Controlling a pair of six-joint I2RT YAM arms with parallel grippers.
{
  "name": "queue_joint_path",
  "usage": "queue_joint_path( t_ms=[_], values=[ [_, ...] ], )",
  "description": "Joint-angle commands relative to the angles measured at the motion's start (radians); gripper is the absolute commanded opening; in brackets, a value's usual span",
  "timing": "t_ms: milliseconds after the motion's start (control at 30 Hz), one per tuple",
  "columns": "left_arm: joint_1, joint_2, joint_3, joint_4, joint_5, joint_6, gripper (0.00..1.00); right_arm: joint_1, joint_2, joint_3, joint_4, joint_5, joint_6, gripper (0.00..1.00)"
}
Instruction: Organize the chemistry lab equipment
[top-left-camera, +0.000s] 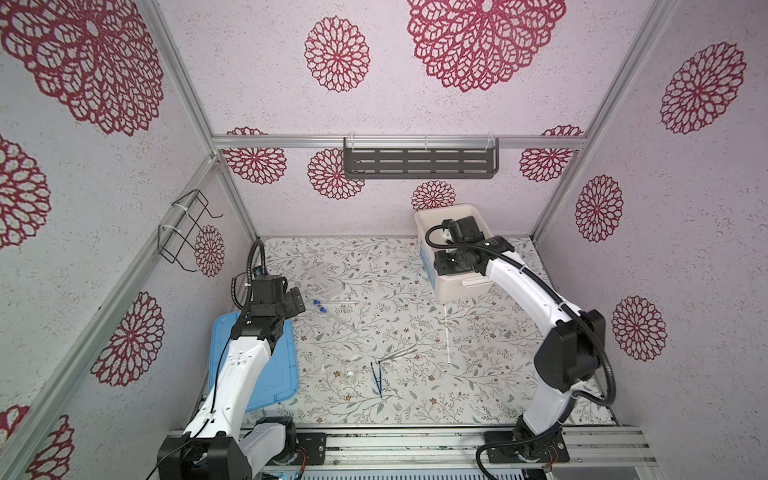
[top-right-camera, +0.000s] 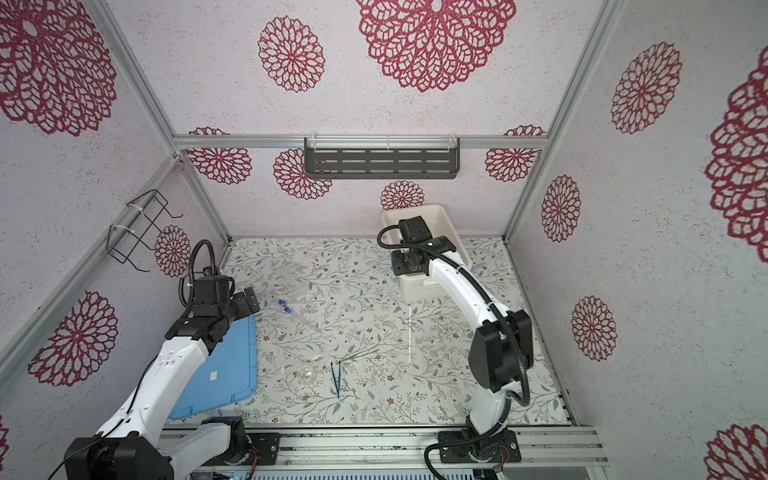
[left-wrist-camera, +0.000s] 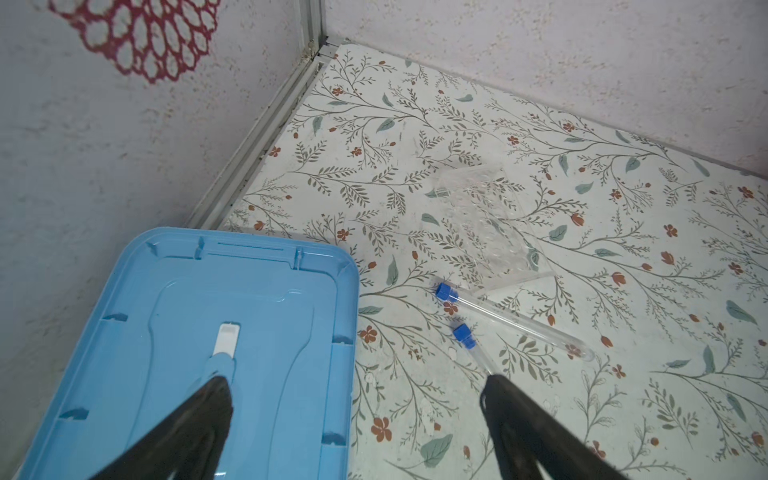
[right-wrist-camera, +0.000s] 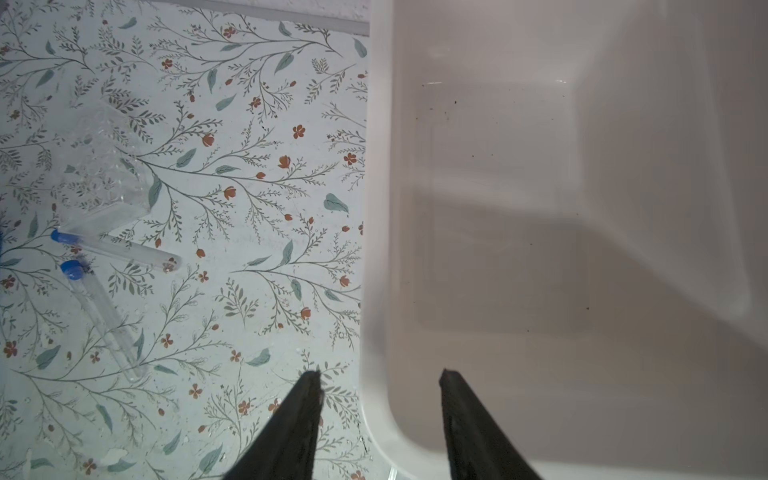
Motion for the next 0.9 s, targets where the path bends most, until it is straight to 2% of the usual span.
queue_joint_path(
  t_ms=[0,133,367,867],
  values=[
    [-0.006,-0.016,-0.012,0.014,-0.040,0.032,0.97,0.011,0.071,0.126,-0.146,0.020,-0.026,0.50],
    [-0.006,0.022,0.010,0.003,-0.039,0.035,0.97,0.033,0.153,0.210,-0.202,0.019,-0.029,0.47],
    [-0.005,0.045,0.013,0.007,-0.035,0.026,0.98,0.071,0.169,0.218,-0.213,-0.003,-0.079,0.29],
    [-0.007,0.043,0.000,0.027,0.016,-0.010,0.97,0.142,0.109,0.166,-0.186,-0.017,-0.166,0.24]
  ],
)
